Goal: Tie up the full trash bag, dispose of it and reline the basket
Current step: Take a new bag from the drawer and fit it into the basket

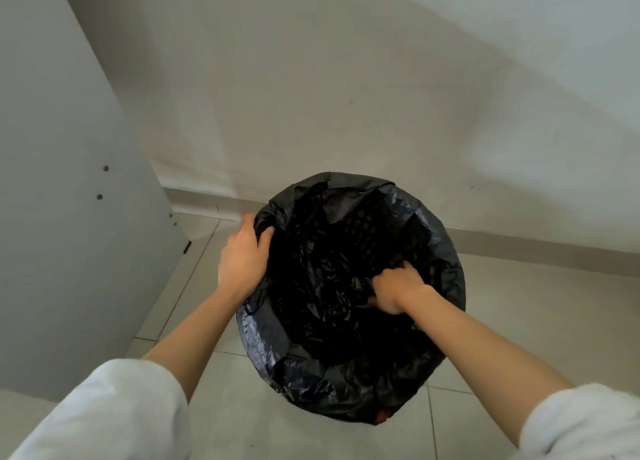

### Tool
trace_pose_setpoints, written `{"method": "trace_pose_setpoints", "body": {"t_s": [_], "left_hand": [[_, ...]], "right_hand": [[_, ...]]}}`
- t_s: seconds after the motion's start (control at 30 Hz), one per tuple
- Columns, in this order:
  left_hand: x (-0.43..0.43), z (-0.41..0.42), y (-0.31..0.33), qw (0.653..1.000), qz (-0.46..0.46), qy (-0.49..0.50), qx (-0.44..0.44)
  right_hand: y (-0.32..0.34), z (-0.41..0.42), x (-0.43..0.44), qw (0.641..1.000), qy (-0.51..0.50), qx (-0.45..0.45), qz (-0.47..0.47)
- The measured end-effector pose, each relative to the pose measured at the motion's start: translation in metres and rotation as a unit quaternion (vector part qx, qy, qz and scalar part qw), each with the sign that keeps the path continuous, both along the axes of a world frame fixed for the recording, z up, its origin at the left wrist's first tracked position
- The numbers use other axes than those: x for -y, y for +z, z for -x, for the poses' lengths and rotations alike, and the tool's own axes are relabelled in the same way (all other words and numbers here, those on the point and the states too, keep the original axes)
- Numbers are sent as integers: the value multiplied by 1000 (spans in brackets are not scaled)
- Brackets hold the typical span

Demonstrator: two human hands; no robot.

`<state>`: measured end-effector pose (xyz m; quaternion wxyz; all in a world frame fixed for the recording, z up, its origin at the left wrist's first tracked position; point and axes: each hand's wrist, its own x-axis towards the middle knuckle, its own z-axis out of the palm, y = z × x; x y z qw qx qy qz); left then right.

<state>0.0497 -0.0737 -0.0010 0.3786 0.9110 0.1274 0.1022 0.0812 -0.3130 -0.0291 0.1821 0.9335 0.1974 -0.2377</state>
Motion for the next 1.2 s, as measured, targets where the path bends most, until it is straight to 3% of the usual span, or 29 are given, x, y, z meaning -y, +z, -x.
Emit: {"method": "trace_pose_setpoints", "body": {"t_s": [0.13,0.23,0.33,0.47,0.57,0.63,0.7,0.77,0.83,0.93,1.03,1.1,1.2], "left_hand": [[1,-4,-4,992,43,106,-48],[4,-6,-5,974,97,188,-87],[9,-9,-5,948,179,243,-100],[28,-16,-3,910,306,265,-92],[48,-10,-3,880,394,254,-73],[52,-1,-9,880,411,230,-59],[53,8,-15,887,412,204,-45],[56,16,-19,898,392,196,-27],[61,22,-25,904,377,200,-22],[66,36,-35,853,485,189,-42],[65,49,-42,796,585,151,-36],[64,53,-44,796,589,135,-28],[60,56,-43,825,551,126,-23]], "right_hand": [[21,-1,-11,974,-16,127,-187],[33,-3,-12,950,-63,139,-272],[36,2,-6,920,-32,147,-363],[14,19,7,893,59,243,-374],[-7,29,12,875,13,297,-381],[-17,35,8,853,-50,307,-420],[-23,48,-4,792,-139,308,-508],[-24,64,-22,661,-280,265,-644],[-25,77,-42,530,-410,180,-721],[-29,86,-63,411,-477,105,-770],[-29,88,-73,353,-509,67,-782],[-25,89,-78,322,-532,43,-782],[-20,88,-83,316,-534,7,-784]]}}
